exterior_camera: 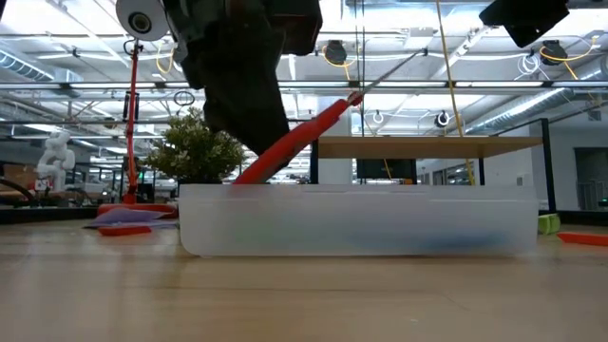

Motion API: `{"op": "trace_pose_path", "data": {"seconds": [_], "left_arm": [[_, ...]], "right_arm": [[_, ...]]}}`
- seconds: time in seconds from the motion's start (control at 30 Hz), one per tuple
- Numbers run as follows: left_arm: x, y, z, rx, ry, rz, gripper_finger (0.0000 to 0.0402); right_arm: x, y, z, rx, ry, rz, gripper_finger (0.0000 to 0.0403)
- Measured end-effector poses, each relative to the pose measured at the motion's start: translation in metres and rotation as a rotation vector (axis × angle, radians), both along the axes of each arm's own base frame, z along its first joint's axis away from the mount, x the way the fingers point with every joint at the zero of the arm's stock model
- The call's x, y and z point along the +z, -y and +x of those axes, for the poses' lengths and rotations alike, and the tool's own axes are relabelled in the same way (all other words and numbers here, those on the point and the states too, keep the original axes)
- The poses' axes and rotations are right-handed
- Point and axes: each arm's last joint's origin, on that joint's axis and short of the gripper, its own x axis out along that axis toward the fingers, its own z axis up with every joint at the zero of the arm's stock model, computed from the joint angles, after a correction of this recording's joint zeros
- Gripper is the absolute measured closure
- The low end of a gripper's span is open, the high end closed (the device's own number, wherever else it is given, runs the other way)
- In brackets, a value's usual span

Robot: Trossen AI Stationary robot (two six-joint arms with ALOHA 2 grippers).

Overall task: Pack school essentials
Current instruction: Put the red scissors into the pink supply box, then put the red eraser into the pink supply box

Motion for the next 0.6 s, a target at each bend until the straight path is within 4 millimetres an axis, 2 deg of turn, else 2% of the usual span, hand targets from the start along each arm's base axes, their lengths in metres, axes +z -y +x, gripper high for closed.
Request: {"op": "trace_pose_path", "data": {"seconds": [0.23,0.4,0.5,0.6], "left_arm": [[-0.001,0.000,-0.002,-0.006,-0.032,-0.003,0.0245],[0.000,-0.001,-0.004,-0.005,-0.037,-0.004,0.0228],[0.008,-0.001,-0.006,-0.005,-0.018,-0.012,0.0229],[0.026,-0.002,-0.011,-0.013,0.033,-0.018,0.0237]], "right_arm": [[0.000,-0.002,-0.001,0.006,0.002,0.009,0.0291],[-0.005,-0.003,0.000,-0.013,-0.020,0.021,0.0291],[-0.012,-0.006,0.003,-0.023,-0.049,0.010,0.0291],[-0.019,-0.009,0.006,-0.023,-0.074,-0.014,0.0291]]}}
